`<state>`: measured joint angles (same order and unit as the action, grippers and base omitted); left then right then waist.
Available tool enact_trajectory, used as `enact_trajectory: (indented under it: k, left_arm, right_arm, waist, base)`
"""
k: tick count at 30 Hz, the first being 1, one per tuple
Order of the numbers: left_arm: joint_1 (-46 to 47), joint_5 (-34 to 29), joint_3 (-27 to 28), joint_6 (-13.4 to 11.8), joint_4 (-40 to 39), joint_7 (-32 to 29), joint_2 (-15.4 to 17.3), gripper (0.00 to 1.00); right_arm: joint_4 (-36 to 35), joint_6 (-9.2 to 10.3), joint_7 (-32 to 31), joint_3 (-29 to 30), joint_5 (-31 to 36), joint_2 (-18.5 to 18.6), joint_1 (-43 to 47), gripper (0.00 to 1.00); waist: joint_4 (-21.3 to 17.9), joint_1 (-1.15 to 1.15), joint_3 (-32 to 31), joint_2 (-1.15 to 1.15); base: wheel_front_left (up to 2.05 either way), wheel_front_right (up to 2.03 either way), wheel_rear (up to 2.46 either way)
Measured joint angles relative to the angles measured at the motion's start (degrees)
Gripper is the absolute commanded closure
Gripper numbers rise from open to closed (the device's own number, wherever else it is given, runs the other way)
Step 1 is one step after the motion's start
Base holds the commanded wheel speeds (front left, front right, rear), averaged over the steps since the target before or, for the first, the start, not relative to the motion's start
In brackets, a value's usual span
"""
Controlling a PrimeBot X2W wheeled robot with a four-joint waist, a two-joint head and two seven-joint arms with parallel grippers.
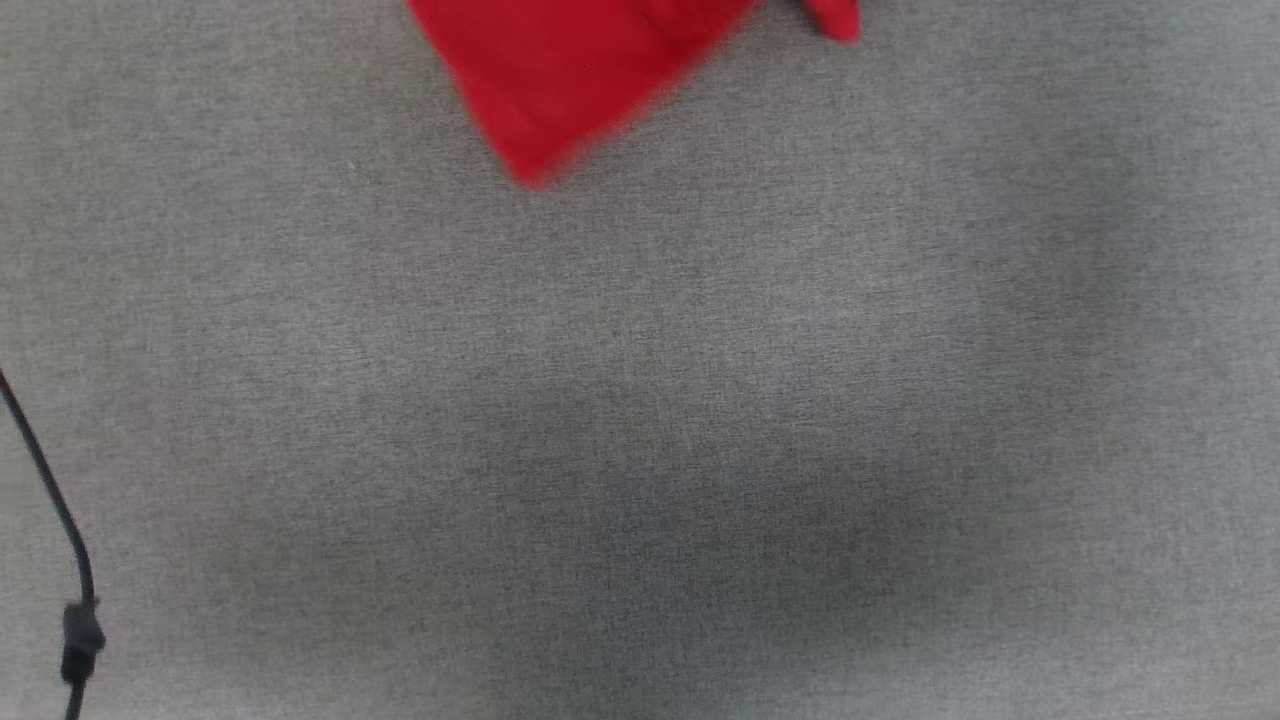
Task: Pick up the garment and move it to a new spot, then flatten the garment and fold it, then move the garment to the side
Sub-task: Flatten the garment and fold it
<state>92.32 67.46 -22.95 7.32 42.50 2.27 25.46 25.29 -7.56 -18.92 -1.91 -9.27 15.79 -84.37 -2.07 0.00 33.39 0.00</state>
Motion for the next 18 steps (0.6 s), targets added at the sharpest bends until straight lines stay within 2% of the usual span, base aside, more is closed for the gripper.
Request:
enact_trajectory:
  k: [4, 8, 13, 18]
  left_arm:
    - [6.76, 2.03, 1.48, 0.00, 2.79, 4.05, -1.11, 1.00]
    - [6.41, 4.75, -0.78, 0.01, 2.46, 2.07, -1.78, 1.00]
    - [-3.10, 8.93, -3.82, 0.01, -1.27, -0.81, -0.23, 1.00]
    - [-18.66, 12.91, -7.76, 0.01, -8.51, -1.68, 2.66, 1.00]
  right_arm:
    - [7.04, 0.00, 6.89, 3.34, 4.38, -1.18, -8.08, 1.00]
    - [13.26, 0.00, 9.47, 2.75, 6.09, -1.15, -9.65, 1.00]
    - [17.74, 0.00, 10.55, -1.42, 4.30, 0.52, -4.60, 1.00]
    - [16.22, 0.00, 9.62, -6.52, -1.69, 3.72, 6.86, 1.00]
  waist:
    - [-0.07, 0.00, -0.72, 0.00]
    - [0.32, 0.00, -1.85, 0.00]
    - [1.12, 0.00, -3.34, 0.00]
    - [1.68, 0.00, -5.48, 0.00]
  base:
    - [0.00, 0.00, 0.00]
    - [0.00, 0.00, 0.00]
    - [0.00, 0.00, 0.00]
    - [0.00, 0.00, 0.00]
